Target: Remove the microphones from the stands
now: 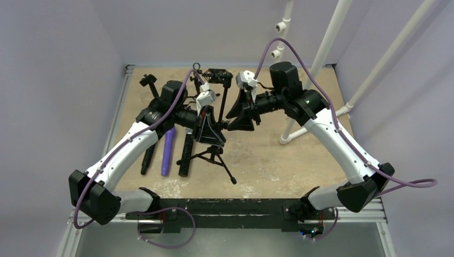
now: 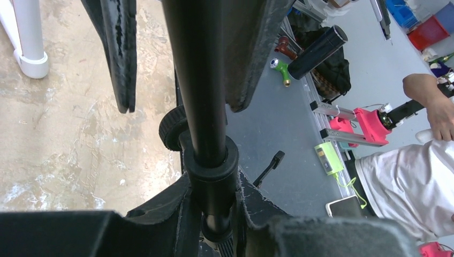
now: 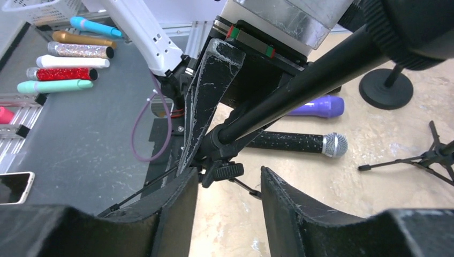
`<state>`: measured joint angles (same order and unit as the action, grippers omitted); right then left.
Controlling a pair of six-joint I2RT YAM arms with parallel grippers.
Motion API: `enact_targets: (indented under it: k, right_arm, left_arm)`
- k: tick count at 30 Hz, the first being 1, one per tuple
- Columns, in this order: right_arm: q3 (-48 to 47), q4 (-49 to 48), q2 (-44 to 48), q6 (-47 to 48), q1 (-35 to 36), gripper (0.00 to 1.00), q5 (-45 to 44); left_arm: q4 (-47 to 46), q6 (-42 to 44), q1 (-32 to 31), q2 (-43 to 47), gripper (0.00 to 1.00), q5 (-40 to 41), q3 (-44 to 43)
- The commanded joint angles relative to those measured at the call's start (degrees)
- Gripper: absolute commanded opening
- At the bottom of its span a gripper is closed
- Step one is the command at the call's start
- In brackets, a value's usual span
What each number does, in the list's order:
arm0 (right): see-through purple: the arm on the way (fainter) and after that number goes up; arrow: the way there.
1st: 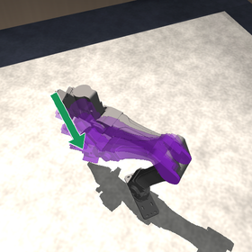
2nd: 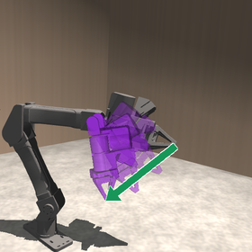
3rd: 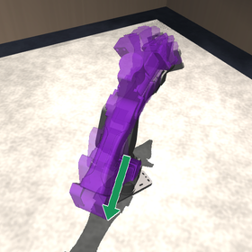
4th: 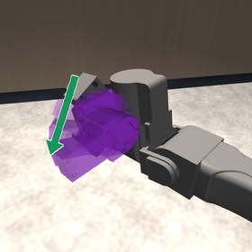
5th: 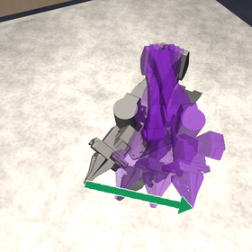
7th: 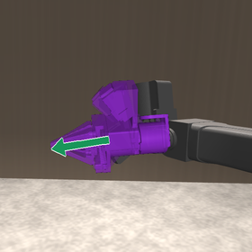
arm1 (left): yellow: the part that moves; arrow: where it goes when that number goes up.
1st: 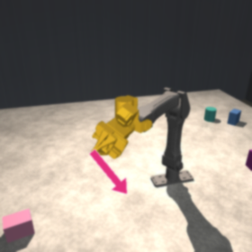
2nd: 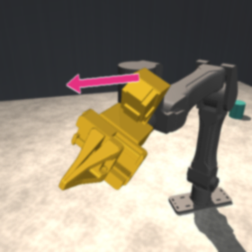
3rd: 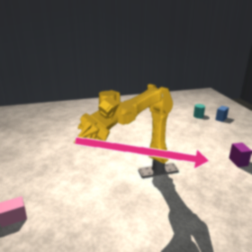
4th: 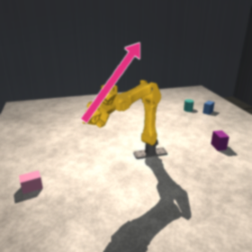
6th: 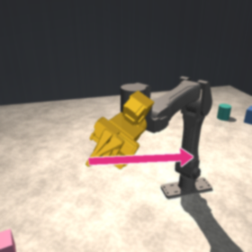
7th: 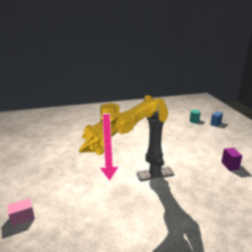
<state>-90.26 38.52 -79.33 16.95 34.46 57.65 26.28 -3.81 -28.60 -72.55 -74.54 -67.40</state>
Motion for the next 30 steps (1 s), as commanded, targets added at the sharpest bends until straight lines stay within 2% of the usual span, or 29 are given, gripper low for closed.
enact_targets:
  k: [1,9,11,16,18,21,30]
  right_arm:
    - [0.65,-3.51,-0.41,-2.58,0.06,0.43,3.62]
    - [2.49,-3.60,-0.95,-0.88,1.82,0.34,0.72]
    - [3.13,-3.67,-0.83,-0.31,2.32,0.27,-0.31]
    - [4.30,-5.45,0.53,0.20,2.54,0.02,-3.30]
    - [4.18,-5.24,1.11,1.20,2.54,0.00,-5.18]
    - [3.67,-4.01,2.15,4.73,2.88,0.00,-10.78]
    - [5.84,-8.98,2.15,8.32,5.48,0.02,-33.63]
  left_arm:
    - [-0.95,2.66,-0.39,1.29,0.00,-1.84,-3.69]
    - [-2.03,1.04,-0.49,0.67,0.00,-2.11,-4.11]
    - [-2.67,0.23,-0.47,0.53,0.00,-2.25,-3.98]
    - [-4.22,-1.29,-0.47,0.30,0.00,-2.36,-3.37]
    - [-5.50,-2.42,-0.49,0.17,0.00,-2.28,-2.87]
    - [-10.58,-7.60,-0.33,-0.13,0.00,-1.77,-1.57]
    - [-42.41,-39.89,-0.13,-6.19,0.00,-2.16,0.78]
